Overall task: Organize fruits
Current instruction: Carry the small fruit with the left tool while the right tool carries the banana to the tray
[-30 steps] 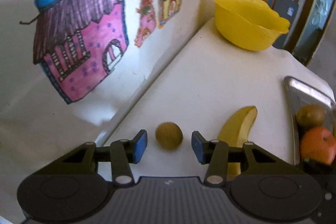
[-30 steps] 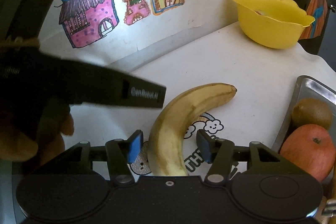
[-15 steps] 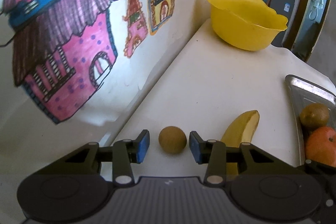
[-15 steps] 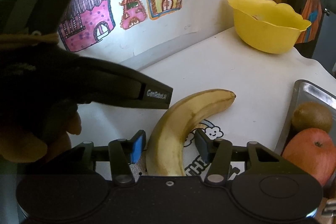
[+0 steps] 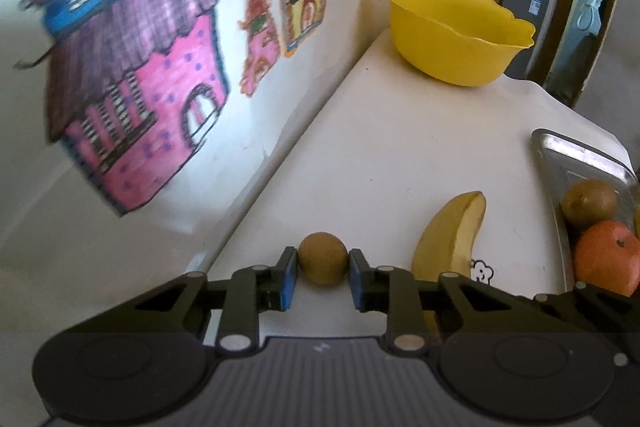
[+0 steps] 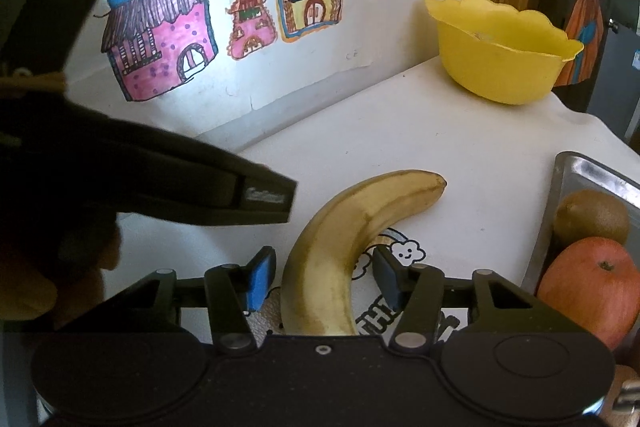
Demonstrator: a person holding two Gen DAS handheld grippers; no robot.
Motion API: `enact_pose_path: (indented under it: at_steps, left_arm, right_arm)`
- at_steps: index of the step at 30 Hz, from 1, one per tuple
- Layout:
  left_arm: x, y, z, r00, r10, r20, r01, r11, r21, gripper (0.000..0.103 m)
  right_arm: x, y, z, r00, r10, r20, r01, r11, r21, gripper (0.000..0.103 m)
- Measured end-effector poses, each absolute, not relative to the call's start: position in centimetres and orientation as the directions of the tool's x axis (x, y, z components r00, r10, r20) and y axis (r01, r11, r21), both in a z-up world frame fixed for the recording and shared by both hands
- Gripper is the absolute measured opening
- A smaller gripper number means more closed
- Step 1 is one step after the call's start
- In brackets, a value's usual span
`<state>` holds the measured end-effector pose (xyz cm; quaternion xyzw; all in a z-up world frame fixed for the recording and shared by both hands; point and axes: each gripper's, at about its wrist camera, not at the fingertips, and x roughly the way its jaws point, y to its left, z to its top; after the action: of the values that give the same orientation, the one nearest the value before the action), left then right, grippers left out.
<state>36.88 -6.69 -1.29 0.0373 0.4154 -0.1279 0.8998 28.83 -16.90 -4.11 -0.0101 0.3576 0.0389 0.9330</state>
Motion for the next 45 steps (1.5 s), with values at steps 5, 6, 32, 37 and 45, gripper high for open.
enact_pose_path:
  at_steps: [5, 6, 32, 37, 45]
  left_arm:
    - [35.6, -5.7, -1.1, 0.618, -0.188, -0.763, 0.249, 0.968, -0.037, 0.029]
    - [35.4, -5.6, -1.1, 0.616, -0.189, -0.765, 0.250, 0.968, -0.038, 0.029]
    - [34.6, -5.6, -0.1, 0.595, -0.180, -0.784, 0.214, 0.975, -0.061, 0.029]
    - [34.4, -5.9, 0.6, 0.608, -0.183, -0.773, 0.213, 0.975, -0.063, 0.029]
    - [34.4, -7.0, 3.7, 0.642, -0.204, -0.739, 0.227, 0.971, -0.072, 0.029]
  right_arm:
    - [28.5, -17.2, -4.0, 0.746, 0.069, -0.663, -0.062, 0.998, 0.033, 0.043]
    - [28.5, -17.2, -4.0, 0.747, 0.071, -0.661, -0.060, 0.997, 0.039, 0.043]
    - [26.7, -17.3, -3.7, 0.763, 0.063, -0.644, -0.061, 0.998, 0.026, 0.037]
    - [25.9, -17.7, -3.0, 0.780, 0.074, -0.621, -0.060, 0.997, 0.045, 0.037]
    - [24.6, -18.9, -0.6, 0.826, 0.065, -0.560, -0.025, 0.997, 0.079, 0.037]
